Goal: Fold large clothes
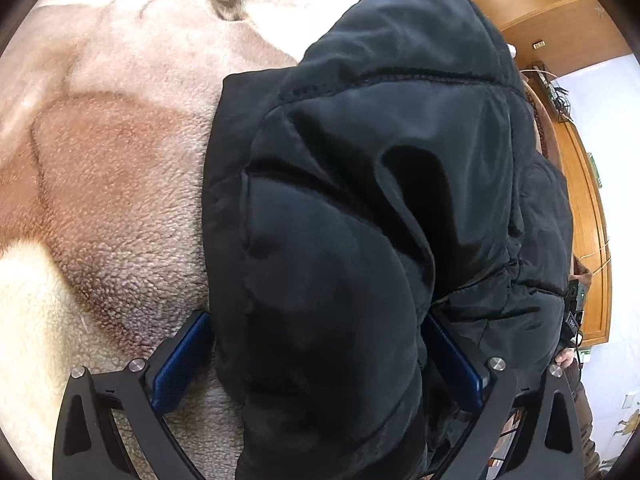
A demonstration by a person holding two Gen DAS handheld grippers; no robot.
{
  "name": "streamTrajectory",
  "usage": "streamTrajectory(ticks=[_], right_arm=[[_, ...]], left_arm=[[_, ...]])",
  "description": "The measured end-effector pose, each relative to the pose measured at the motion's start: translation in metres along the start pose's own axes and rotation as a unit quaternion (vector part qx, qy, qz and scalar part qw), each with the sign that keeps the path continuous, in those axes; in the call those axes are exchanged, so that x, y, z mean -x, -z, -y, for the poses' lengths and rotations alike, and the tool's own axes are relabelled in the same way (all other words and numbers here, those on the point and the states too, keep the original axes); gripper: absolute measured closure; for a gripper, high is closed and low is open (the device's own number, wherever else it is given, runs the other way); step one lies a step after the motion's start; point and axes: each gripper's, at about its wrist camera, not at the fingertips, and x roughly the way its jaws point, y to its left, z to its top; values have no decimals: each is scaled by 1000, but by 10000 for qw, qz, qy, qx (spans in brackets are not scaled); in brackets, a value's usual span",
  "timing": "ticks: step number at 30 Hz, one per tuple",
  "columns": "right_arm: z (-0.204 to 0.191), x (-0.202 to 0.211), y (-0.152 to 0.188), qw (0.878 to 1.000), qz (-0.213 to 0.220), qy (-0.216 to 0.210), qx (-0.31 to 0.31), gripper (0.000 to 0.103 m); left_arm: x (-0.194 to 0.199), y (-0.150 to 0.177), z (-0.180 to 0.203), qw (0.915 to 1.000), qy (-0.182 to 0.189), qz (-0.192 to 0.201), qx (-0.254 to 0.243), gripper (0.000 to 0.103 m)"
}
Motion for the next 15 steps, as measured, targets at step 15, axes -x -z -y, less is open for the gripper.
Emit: streamTrajectory(ticks=[15], right_arm=[[-11,1,7,9998,-49,136,101,28]], left_arm=[[-22,-17,25,9993,221,-295,6,35]])
